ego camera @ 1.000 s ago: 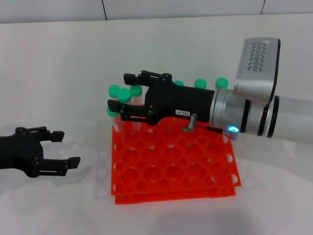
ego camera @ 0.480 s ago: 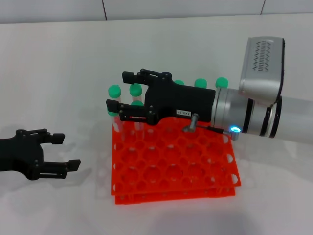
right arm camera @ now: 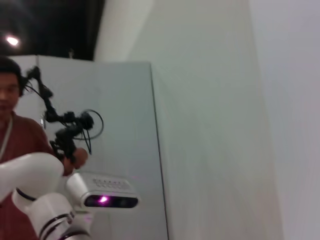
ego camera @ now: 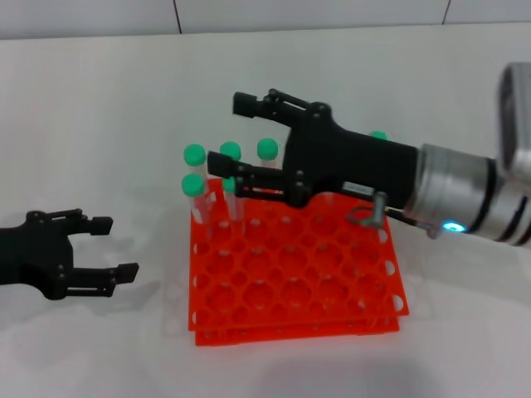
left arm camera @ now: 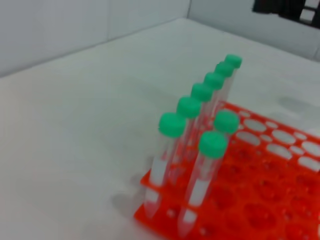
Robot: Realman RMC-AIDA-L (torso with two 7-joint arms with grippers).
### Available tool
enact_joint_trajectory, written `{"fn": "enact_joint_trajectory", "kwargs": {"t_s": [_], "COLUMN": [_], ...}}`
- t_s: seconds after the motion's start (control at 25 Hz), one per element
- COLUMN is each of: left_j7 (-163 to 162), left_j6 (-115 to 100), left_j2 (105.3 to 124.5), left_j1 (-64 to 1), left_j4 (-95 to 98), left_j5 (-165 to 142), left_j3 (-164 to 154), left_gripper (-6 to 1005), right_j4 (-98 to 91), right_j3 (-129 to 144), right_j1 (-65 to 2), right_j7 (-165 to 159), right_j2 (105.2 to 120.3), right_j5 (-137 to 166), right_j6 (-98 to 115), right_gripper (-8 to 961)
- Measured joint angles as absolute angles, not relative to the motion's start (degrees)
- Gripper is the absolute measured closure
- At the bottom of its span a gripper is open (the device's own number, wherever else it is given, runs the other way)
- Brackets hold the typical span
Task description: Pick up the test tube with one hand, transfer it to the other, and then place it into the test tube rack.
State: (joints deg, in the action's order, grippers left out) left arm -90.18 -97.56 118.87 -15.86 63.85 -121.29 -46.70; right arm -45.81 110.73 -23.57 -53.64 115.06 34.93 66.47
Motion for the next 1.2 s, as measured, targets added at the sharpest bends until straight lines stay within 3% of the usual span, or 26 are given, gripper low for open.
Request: {"fn": "enact_joint_trajectory", "kwargs": {"t_s": [0.52, 1.2], "left_j7": [-90.58, -93.10], "left_j6": [-104.92, -105.89], "left_j2": [118.45, 118.81], "left_j1": [-15.95, -16.71], "left_j4": [69.51, 69.96], "left_j5": [-117.14, -117.08], "left_j3": [-42.86, -43.27], "left_gripper": [127, 127], "right_j4": [-63.35, -70.05], "right_j3": [85.15, 74.70], "right_j1": [-17.09, -17.08], "right_j7": [-85.96, -95.49], "right_j2": [114.54, 114.17], "right_j5": [79.57, 95.80], "right_j6": [72.43, 80.32], "right_gripper": [148, 155]}}
